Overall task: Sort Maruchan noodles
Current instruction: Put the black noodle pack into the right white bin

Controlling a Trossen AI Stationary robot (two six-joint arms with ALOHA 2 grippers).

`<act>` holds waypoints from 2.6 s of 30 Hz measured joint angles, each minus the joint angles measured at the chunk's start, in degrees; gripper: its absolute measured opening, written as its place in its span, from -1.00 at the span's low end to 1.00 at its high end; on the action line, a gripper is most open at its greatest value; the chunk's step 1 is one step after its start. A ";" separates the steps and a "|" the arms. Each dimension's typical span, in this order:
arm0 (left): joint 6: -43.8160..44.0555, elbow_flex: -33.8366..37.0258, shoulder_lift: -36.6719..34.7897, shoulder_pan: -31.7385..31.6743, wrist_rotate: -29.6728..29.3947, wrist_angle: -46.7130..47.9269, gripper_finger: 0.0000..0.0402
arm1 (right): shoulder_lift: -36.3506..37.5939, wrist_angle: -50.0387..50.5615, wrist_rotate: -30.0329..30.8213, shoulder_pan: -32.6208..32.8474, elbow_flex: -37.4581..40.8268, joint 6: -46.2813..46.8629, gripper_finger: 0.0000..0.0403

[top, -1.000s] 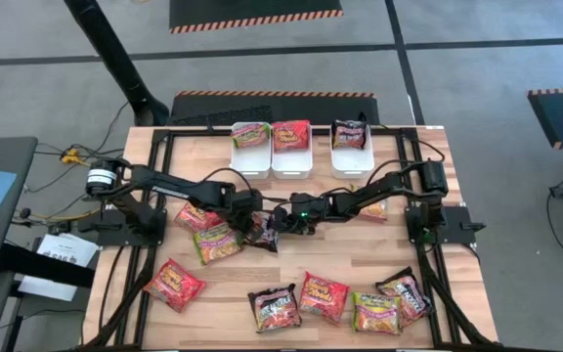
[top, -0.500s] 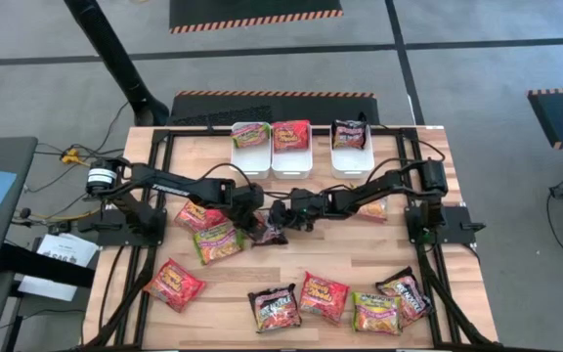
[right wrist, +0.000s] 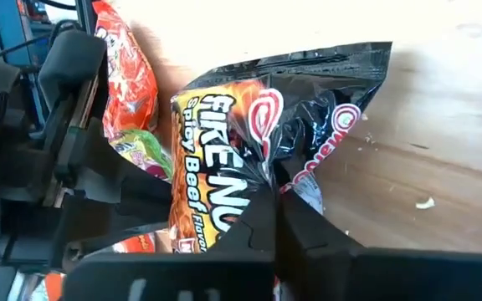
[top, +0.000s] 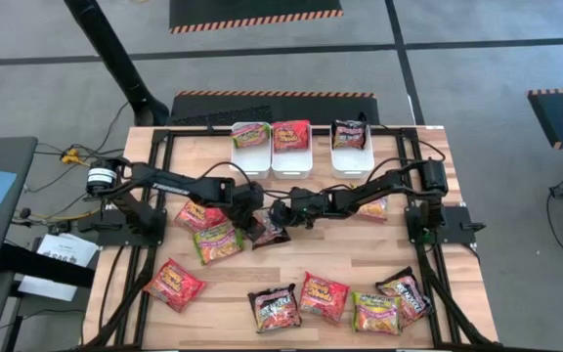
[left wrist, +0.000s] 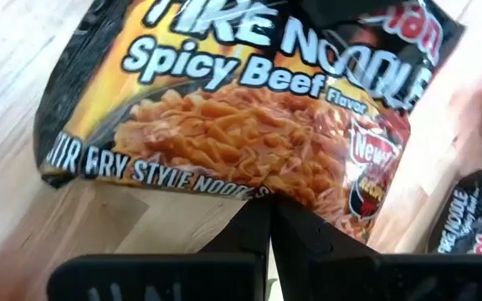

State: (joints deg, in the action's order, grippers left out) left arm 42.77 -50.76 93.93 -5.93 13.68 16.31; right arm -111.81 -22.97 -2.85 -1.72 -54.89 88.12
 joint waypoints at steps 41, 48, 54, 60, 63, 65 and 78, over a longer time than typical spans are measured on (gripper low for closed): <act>-18.14 -0.11 -22.91 -12.76 -6.12 9.23 -1.00 | 35.27 29.62 8.13 -8.53 -0.07 -36.99 -1.00; -16.81 -0.11 -22.80 -16.21 -7.51 9.10 -1.00 | 43.19 35.13 8.57 -18.76 -0.07 -48.59 -1.00; -16.42 -0.11 -22.80 -18.47 -7.72 7.22 -1.00 | 46.39 34.93 6.60 -29.76 -0.07 -60.13 -1.00; -15.54 -0.11 -22.77 -20.59 -7.76 3.88 -1.00 | 45.96 37.29 2.28 -39.14 -1.40 -70.83 -1.00; -15.54 -0.11 -22.77 -21.49 -8.38 2.69 -1.00 | 43.75 44.35 1.59 -42.40 -5.71 -77.86 -1.00; -15.54 -0.11 -22.73 -22.19 -8.69 2.69 -1.00 | 41.58 49.51 1.55 -43.92 -9.58 -83.07 -1.00; -14.89 -0.11 -22.73 -24.63 -11.60 2.60 -1.00 | 25.33 77.80 1.40 -47.98 -28.97 -111.38 -1.00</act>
State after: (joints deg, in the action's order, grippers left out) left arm 27.88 -50.87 71.20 -30.57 2.09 18.92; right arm -86.48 54.83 -1.45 -49.69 -83.87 -23.26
